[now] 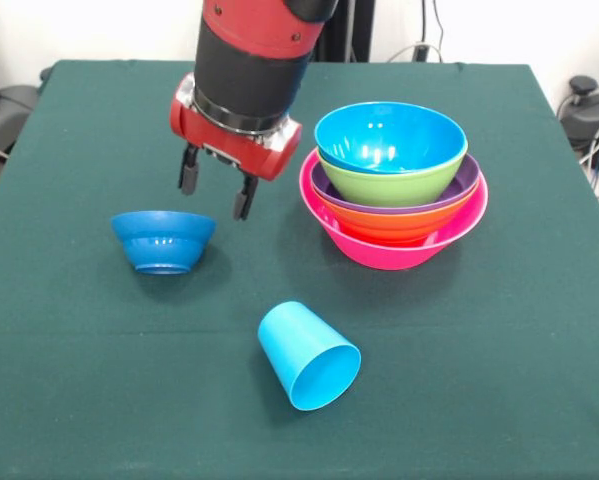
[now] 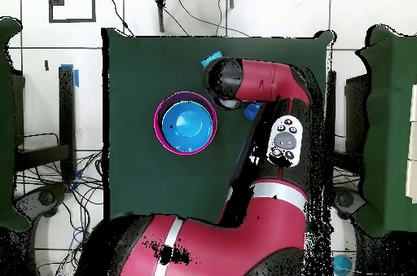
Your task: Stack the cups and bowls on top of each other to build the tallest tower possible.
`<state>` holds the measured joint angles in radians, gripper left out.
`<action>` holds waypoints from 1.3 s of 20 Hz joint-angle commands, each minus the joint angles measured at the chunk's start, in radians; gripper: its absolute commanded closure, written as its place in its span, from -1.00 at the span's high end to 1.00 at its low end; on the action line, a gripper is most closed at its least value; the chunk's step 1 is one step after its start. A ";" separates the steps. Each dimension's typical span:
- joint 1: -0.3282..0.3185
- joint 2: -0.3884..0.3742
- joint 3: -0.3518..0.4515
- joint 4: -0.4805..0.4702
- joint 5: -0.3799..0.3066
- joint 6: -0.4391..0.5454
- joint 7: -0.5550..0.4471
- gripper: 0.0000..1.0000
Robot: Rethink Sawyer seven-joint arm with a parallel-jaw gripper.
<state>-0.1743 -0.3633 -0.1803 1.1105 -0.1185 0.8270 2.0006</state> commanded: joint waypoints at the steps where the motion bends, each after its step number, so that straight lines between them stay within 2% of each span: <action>1: 0.000 0.080 0.077 -0.077 0.032 0.090 0.093 1.00; 13: 0.005 0.073 0.064 -0.046 0.051 0.050 0.085 1.00; 19: 0.008 0.043 0.061 0.004 0.054 0.031 0.075 1.00; 26: 0.019 -0.064 0.024 0.126 0.039 0.032 0.068 1.00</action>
<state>-0.1737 -0.3493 -0.1875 1.1169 -0.0732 0.8270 2.0004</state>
